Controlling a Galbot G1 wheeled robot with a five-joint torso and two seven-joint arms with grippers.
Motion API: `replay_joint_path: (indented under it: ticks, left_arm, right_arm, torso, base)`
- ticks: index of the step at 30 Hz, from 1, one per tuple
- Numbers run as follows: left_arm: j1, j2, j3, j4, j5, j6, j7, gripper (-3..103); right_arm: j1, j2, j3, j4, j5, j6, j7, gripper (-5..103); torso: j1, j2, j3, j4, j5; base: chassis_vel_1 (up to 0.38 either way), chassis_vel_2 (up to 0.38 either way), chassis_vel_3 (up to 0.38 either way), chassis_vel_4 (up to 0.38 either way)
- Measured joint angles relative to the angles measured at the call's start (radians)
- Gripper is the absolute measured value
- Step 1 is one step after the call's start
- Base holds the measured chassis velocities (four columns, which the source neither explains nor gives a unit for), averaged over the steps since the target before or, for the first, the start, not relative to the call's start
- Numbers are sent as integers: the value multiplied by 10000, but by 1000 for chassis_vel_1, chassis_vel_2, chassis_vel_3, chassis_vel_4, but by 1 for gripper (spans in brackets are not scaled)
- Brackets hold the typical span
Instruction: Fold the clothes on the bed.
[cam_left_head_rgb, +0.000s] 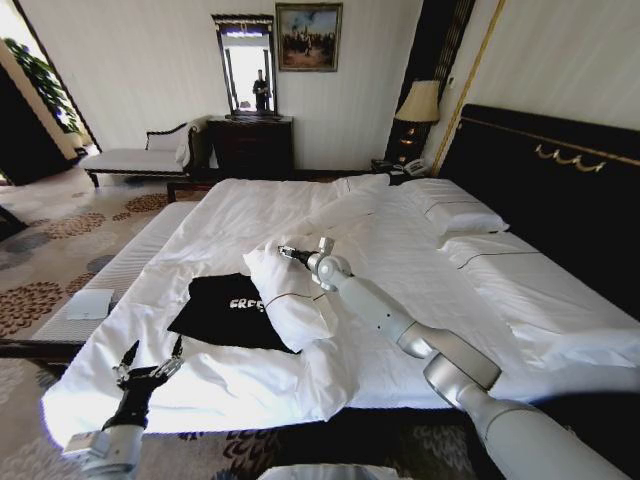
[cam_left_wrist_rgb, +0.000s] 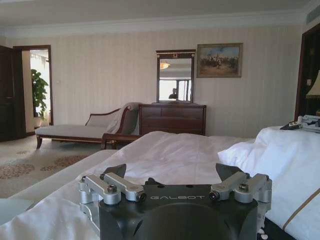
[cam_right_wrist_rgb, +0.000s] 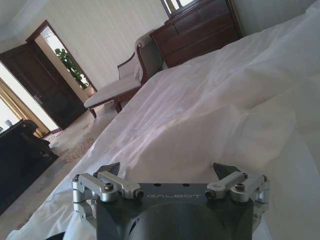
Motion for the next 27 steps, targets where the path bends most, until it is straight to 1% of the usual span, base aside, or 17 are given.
replay_joint_path:
  ticks: [4, 6, 9, 12, 15, 19, 25, 27]
  left_arm:
    - [-59, 31, -18, 4, -34, 1, -15, 100]
    - [-124, 27, 81, 31, -15, 24, -23, 100]
    - [-147, 24, 146, 54, 15, 32, -23, 100]
    - [-191, 46, 233, 123, 66, 55, -23, 100]
    - [-212, 98, 235, 142, 68, 74, -23, 100]
    - [-255, 131, 248, 182, 72, 108, -23, 100]
    - [-276, 128, 302, 235, 119, 126, -25, 100]
    - [-279, 133, 283, 286, 114, 127, -25, 100]
  right_arm:
    - [-154, -95, 420, 611, -80, 10, 311, 100]
    - [-328, -248, 817, 1031, -62, -105, 762, 100]
    - [-418, -343, 1005, 1118, -14, -166, 943, 100]
    - [-636, -584, 1431, 1017, 272, -354, 1380, 100]
    - [-734, -668, 1592, 891, 490, -452, 1460, 100]
    - [-778, -635, 1667, 723, 745, -550, 1387, 100]
    - [-618, -317, 1429, 407, 806, -546, 938, 100]
    - [-425, -105, 1267, 189, 805, -523, 685, 100]
  torso:
    - [0, 0, -1, 0, 0]
    - [-1, 1, -2, 0, 0]
    - [-2, 1, -2, 0, 0]
    - [-1, 1, -1, -2, 1]
    - [-1, 1, -1, -4, 2]
    - [-1, 1, -1, -3, 1]
    - [0, 1, -1, 1, 0]
    - [-1, 1, -1, 1, -2]
  base:
    - [0, 0, 0, 0]
    - [0, 0, 0, 0]
    - [0, 0, 0, 0]
    - [0, 0, 0, 0]
    - [0, 0, 0, 0]
    - [0, 0, 0, 0]
    - [0, 0, 0, 0]
    - [0, 0, 0, 0]
